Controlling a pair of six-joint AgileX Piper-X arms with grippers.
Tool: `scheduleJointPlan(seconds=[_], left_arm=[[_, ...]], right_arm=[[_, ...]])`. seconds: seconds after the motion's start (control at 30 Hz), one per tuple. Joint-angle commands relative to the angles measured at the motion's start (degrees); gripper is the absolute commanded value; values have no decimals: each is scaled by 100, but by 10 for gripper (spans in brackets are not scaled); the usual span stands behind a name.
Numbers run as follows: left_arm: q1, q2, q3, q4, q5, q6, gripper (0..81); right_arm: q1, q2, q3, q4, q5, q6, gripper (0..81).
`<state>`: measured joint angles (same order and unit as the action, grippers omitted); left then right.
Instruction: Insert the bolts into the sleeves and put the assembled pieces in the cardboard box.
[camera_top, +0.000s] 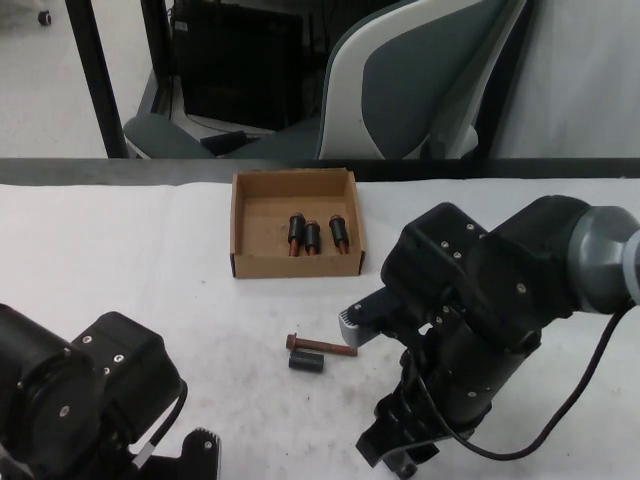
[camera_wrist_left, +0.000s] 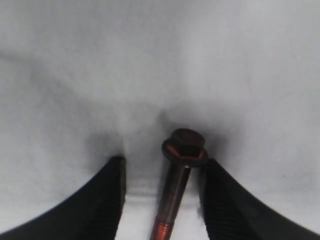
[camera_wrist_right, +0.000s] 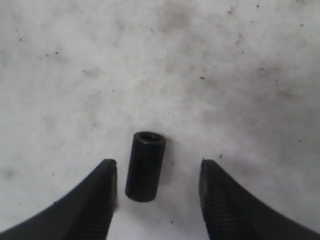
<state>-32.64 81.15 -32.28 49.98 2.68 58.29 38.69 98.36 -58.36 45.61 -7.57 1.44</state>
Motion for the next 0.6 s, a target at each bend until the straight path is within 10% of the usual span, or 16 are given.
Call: scheduleJointPlan(seconds=[0.0,0.57], left_arm=[[-11,152,169,-104,124,-47,447],[-11,152,169,91,301,-47,45]], right_arm=[[-36,87,-105,14,-92,-36,482],[-36,509,-152,-49,-92,-36,466]])
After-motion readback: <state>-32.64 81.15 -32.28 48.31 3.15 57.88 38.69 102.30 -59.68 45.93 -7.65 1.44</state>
